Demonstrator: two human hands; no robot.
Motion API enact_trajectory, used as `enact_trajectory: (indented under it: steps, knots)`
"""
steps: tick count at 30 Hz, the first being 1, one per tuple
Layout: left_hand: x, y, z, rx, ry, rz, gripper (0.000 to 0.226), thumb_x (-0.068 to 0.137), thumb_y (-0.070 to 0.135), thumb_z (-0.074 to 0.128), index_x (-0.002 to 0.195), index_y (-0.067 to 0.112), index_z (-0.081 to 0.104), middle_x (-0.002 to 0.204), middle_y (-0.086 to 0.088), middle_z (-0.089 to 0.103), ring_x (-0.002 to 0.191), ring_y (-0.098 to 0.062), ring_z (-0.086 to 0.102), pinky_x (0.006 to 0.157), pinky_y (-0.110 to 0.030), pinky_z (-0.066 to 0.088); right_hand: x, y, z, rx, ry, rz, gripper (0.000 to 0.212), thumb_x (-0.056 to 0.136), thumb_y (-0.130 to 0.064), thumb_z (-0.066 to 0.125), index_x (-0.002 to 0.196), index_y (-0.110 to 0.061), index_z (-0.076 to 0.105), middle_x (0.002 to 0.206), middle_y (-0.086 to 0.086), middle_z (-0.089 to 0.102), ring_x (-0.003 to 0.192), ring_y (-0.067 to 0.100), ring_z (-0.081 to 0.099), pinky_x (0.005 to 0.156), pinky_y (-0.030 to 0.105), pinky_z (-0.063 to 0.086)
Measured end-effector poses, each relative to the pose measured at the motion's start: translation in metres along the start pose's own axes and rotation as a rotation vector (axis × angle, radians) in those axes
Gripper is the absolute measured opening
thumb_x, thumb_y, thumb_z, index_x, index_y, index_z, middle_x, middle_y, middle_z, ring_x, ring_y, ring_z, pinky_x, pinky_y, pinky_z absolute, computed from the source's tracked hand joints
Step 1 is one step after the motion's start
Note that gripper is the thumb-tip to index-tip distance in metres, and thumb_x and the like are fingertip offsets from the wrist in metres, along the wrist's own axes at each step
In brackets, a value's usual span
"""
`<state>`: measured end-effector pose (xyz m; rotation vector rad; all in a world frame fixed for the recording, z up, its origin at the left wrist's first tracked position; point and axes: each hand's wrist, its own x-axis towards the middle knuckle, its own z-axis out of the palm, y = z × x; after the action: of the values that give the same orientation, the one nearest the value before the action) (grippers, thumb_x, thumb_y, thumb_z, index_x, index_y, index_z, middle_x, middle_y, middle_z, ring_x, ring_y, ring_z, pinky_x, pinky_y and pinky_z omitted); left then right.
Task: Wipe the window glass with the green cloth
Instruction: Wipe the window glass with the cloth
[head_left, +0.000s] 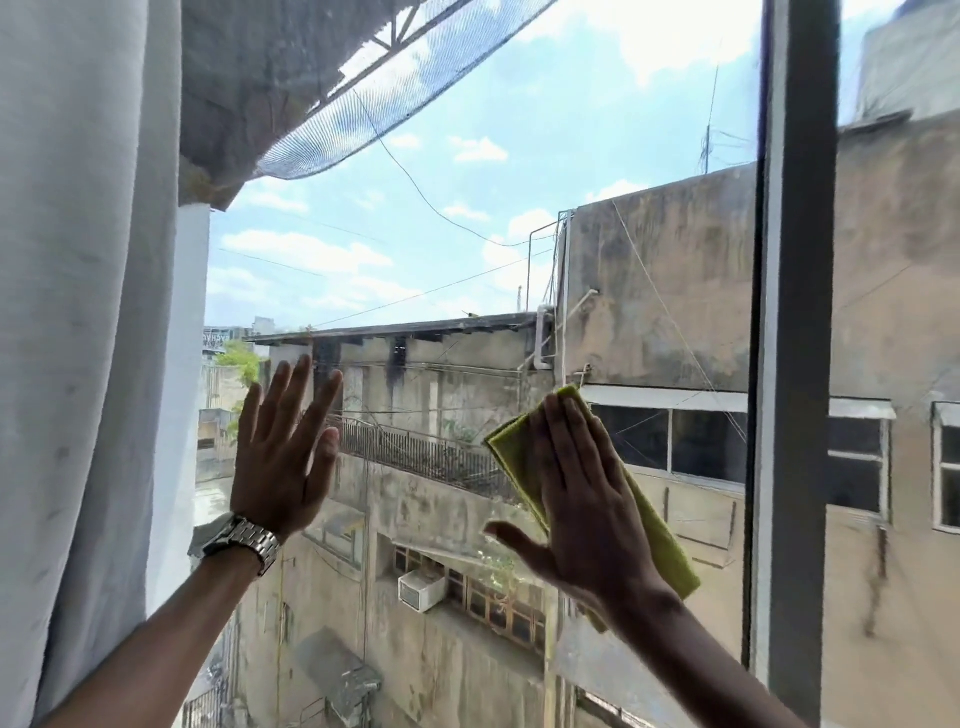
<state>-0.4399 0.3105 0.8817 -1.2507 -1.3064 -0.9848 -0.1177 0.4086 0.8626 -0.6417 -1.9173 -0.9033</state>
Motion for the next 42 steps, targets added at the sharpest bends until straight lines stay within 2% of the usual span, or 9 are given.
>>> enact_trajectory:
  steps: [5,10,13,17,20,24,32,36,42]
  knots:
    - [0.003,0.001,-0.002,-0.008,0.013,0.022,0.059,0.1,0.033,0.029,0.156,0.017,0.034,0.17,-0.012,0.02,0.159,-0.031,0.016,0.129,-0.058,0.012,0.039,-0.03,-0.008,0.04,-0.05,0.005,0.12,0.085,-0.09,0.023,0.156,0.006,0.018,0.167,0.025,0.011,0.157,0.035,0.006,0.129,0.049,0.014]
    - [0.002,0.008,-0.008,-0.008,-0.021,-0.015,0.059,0.101,0.033,0.029,0.155,0.012,0.036,0.169,-0.015,0.022,0.158,-0.034,0.018,0.127,-0.061,0.014,-0.033,-0.023,-0.001,0.032,-0.186,-0.146,0.116,0.086,-0.089,0.034,0.156,0.003,0.025,0.167,0.021,0.017,0.156,0.034,0.015,0.126,0.047,0.021]
    - [0.002,0.01,-0.009,-0.013,-0.036,-0.024,0.059,0.101,0.034,0.028,0.156,0.013,0.035,0.169,-0.015,0.021,0.158,-0.033,0.017,0.126,-0.062,0.015,-0.083,-0.012,0.001,0.011,-0.212,-0.132,0.114,0.085,-0.089,0.037,0.155,0.001,0.029,0.165,0.02,0.022,0.153,0.035,0.025,0.124,0.045,0.021]
    - [0.003,0.01,-0.01,-0.014,-0.038,-0.035,0.06,0.1,0.034,0.028,0.155,0.013,0.036,0.168,-0.017,0.023,0.158,-0.032,0.018,0.125,-0.063,0.016,-0.102,-0.018,0.006,0.039,-0.171,-0.044,0.114,0.086,-0.087,0.04,0.155,0.003,0.026,0.166,0.021,0.018,0.156,0.034,0.015,0.128,0.044,0.011]
    - [0.002,0.009,-0.008,-0.02,-0.029,-0.035,0.06,0.1,0.035,0.028,0.155,0.012,0.037,0.168,-0.015,0.023,0.158,-0.03,0.017,0.125,-0.063,0.016,-0.088,-0.034,0.017,0.05,-0.114,-0.034,0.109,0.089,-0.083,0.04,0.154,0.003,0.027,0.166,0.021,0.018,0.157,0.032,0.012,0.129,0.044,0.008]
    - [0.002,0.005,-0.003,-0.061,0.012,-0.049,0.062,0.1,0.032,0.025,0.156,0.006,0.031,0.167,-0.015,0.026,0.159,-0.025,0.018,0.127,-0.059,0.016,-0.024,-0.072,0.03,0.038,-0.102,-0.128,0.103,0.093,-0.081,0.028,0.153,0.003,0.032,0.164,0.021,0.023,0.154,0.035,0.023,0.126,0.047,0.016]
    - [0.0,-0.005,0.003,-0.11,0.07,-0.029,0.06,0.1,0.022,0.024,0.155,0.0,0.031,0.167,-0.013,0.026,0.158,-0.024,0.022,0.128,-0.056,0.018,0.062,-0.119,0.027,0.012,-0.097,-0.161,0.11,0.089,-0.083,0.027,0.157,0.002,0.021,0.167,0.02,0.018,0.156,0.033,0.015,0.13,0.047,0.011]
    - [0.001,-0.003,0.003,-0.119,0.061,-0.039,0.06,0.101,0.024,0.024,0.155,0.001,0.031,0.167,-0.014,0.026,0.158,-0.024,0.021,0.128,-0.057,0.018,0.038,-0.099,0.022,-0.033,-0.171,-0.253,0.11,0.09,-0.084,0.025,0.157,0.003,0.018,0.167,0.02,0.014,0.157,0.034,0.012,0.129,0.047,0.016]
    - [0.0,0.001,-0.001,-0.113,0.057,-0.043,0.058,0.101,0.021,0.028,0.154,-0.002,0.032,0.166,-0.017,0.029,0.157,-0.029,0.024,0.126,-0.06,0.019,-0.047,-0.065,0.028,-0.004,-0.168,-0.264,0.106,0.09,-0.085,0.032,0.154,0.0,0.032,0.165,0.018,0.023,0.153,0.033,0.025,0.125,0.044,0.019]
